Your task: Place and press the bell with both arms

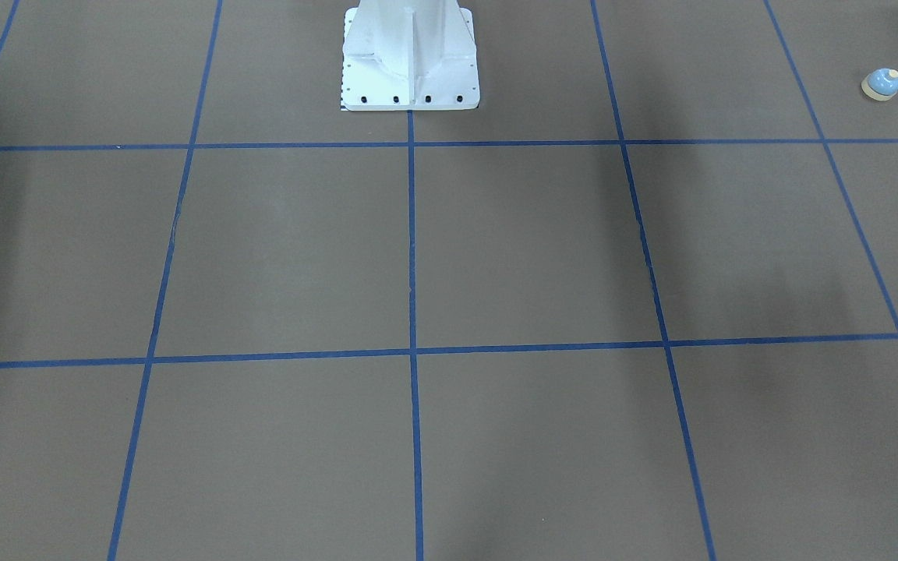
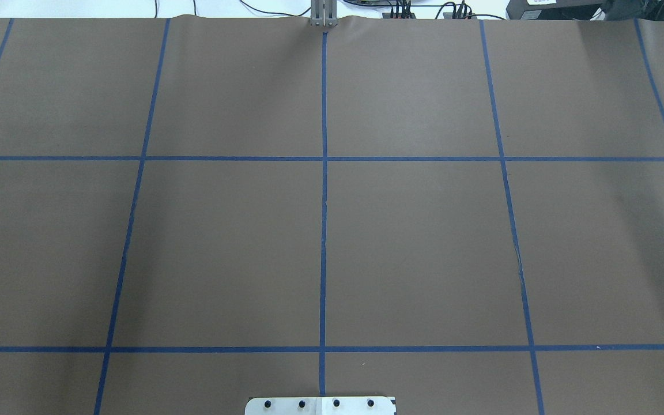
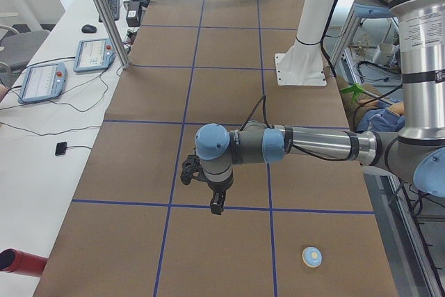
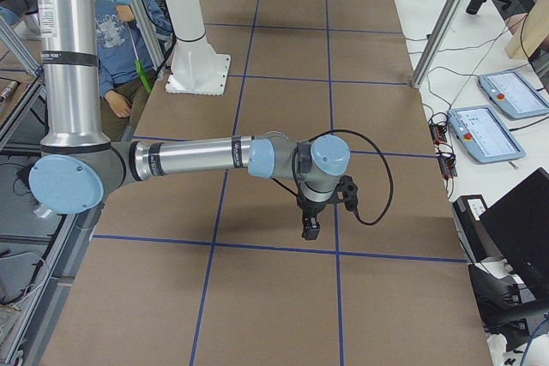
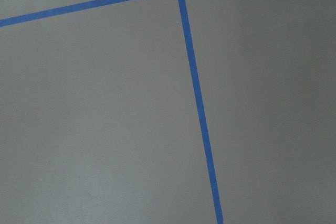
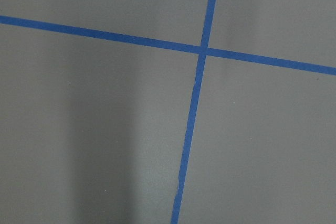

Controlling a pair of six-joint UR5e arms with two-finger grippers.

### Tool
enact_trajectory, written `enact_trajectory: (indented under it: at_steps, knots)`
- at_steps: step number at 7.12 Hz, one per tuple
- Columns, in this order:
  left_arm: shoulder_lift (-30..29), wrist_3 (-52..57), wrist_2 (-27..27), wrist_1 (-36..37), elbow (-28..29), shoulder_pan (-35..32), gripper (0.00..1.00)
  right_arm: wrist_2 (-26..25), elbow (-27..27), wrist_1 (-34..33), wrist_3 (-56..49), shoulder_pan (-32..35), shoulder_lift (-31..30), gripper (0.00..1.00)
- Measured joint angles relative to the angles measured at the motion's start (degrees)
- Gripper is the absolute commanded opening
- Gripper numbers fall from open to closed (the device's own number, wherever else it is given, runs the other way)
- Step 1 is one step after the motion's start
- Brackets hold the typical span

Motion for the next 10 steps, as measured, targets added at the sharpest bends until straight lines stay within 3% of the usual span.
enact_trajectory:
  at_steps: [3,10]
  knots:
    - [0.3,-0.1,-1.3,0.0,0.0,0.0,1.00,0.3,-0.1,1.0,-0.1,0.0,-0.2,1.00]
    - [1.6,0.3,-3.0,-0.3,-2.0,-0.1,1.00,1.4,-0.4,10.6,6.9,0.0,-1.0,1.00]
